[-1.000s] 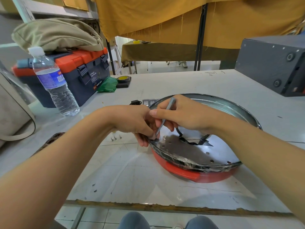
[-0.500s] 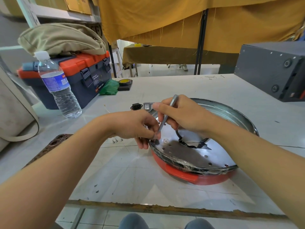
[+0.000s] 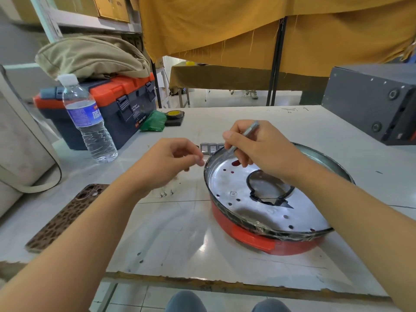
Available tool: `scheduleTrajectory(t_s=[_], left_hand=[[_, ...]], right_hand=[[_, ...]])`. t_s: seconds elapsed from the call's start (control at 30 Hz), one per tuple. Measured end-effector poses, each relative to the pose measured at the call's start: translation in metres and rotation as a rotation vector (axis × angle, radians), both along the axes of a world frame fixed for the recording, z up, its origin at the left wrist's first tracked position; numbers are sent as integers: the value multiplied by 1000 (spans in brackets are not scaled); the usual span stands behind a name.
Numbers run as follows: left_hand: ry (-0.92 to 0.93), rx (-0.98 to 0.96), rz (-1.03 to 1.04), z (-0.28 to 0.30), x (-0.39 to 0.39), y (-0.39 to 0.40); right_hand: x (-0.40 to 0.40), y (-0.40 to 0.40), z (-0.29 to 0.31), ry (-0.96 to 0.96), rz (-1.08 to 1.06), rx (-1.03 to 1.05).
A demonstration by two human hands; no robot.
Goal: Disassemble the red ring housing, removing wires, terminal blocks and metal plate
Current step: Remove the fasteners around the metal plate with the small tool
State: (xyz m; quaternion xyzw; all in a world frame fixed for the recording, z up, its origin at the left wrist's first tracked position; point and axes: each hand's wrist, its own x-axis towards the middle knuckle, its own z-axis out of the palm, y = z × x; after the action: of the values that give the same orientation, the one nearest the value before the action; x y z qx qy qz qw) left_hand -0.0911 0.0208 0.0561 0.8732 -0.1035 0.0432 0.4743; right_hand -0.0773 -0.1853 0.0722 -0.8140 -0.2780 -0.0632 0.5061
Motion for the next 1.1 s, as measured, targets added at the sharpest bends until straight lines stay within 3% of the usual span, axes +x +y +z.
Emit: scheduleTrajectory(t_s=[0.1,0.23,0.47,0.67,0.93,1.1], left_hand=[[-17,-12,43,-4,-2,18],[-11,147,61,-16,-3,41],[-43,515,-74,-25,4,48],[-62,747,-99,-24,16,37],[58,834,-150,-28,27,37],[42,677,-113,-22,27,41]], right_hand=[[-3,-5,-1,54,65,-56],[-10,-10,-13,144,92,-154],[-18,-13,-23,-1,52,-483],[-18,-13,-24,2,27,-480],[-19,-13,-24,34,34,-457],[-19,-14,-23,65,37,-430]])
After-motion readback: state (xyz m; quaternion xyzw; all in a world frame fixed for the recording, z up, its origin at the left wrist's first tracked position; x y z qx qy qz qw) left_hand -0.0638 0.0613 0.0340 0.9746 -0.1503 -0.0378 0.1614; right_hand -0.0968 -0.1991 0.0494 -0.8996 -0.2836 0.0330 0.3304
